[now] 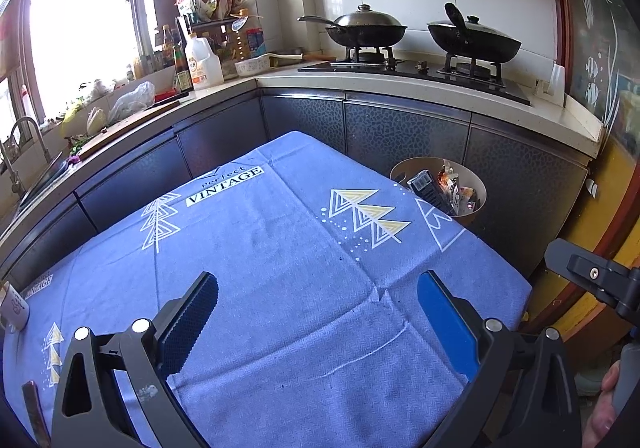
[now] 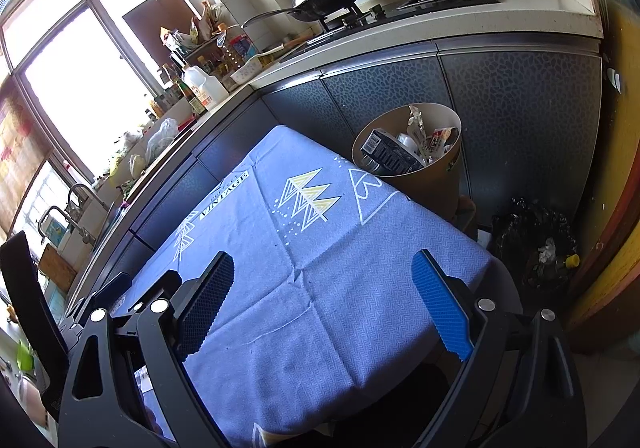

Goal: Collect trash

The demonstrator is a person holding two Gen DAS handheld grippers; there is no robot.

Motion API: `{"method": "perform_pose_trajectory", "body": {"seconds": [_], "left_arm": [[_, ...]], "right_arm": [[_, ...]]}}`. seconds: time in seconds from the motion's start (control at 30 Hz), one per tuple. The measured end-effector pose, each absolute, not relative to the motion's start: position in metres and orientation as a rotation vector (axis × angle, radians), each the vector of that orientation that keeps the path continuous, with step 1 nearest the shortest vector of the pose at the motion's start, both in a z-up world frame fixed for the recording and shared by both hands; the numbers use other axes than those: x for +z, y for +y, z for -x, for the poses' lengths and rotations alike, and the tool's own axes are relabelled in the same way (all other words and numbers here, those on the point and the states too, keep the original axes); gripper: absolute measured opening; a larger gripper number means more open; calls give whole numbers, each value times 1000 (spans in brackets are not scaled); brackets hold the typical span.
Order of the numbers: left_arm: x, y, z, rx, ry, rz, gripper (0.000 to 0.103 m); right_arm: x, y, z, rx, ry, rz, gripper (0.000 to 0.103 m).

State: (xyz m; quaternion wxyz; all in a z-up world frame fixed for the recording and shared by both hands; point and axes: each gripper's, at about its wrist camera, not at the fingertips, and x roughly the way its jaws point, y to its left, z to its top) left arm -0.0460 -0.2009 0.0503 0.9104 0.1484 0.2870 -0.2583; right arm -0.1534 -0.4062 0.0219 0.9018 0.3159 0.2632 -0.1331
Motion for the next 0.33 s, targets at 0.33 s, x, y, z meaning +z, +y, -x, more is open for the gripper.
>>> {"method": "perform_pose_trajectory", "body": {"seconds": [0.33], "left_arm": [[50,-200,34,-534,656,-280,99]], "right_arm": [[19,-405,154,-282,539,-651,93]]}}
